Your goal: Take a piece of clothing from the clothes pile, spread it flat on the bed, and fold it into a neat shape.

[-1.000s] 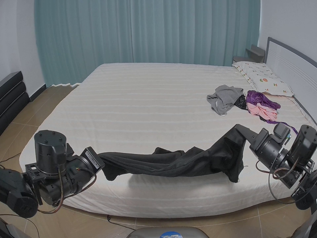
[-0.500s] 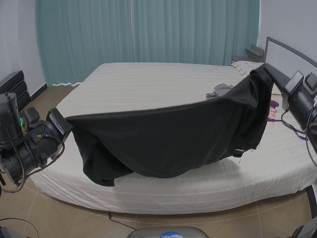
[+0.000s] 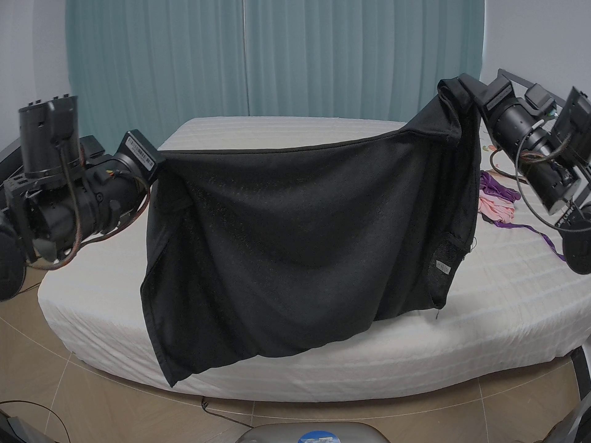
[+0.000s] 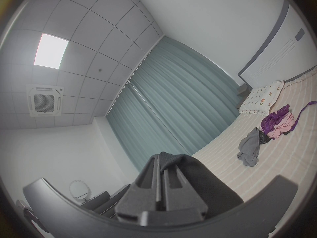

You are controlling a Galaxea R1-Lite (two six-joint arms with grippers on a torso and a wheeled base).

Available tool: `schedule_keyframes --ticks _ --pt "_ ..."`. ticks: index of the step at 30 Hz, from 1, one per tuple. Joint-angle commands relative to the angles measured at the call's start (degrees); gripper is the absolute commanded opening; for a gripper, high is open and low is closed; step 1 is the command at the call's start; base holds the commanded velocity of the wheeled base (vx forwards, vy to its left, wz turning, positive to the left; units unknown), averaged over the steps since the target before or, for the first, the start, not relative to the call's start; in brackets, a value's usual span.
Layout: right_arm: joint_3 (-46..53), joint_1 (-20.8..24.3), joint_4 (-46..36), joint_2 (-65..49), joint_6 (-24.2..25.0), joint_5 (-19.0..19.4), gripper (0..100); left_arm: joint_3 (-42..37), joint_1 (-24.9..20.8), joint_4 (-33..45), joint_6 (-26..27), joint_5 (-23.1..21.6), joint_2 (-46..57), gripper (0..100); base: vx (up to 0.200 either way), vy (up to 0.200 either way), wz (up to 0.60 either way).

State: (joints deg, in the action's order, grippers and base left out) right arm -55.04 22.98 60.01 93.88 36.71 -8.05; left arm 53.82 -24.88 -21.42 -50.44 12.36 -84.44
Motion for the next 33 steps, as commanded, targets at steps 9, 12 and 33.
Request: schedule_keyframes --ticks 9,12,33 --pt "-12.90 -2.59 0.63 17.57 -0.58 -0.22 0 11.57 3.61 -0.20 0.00 -1.64 -17.25 0 0.200 0.000 0.00" --pt "-14.48 -2.68 0.63 20.29 -1.11 -0.22 0 14.47 3.96 -0.20 0.00 -1.81 -21.29 0 0.200 0.000 0.00" --pt "-24.24 -4.35 4.59 45.43 -4.45 -1.01 0 25.63 6.25 -2.49 -1.32 -1.46 -48.01 0 0.076 0.000 0.00"
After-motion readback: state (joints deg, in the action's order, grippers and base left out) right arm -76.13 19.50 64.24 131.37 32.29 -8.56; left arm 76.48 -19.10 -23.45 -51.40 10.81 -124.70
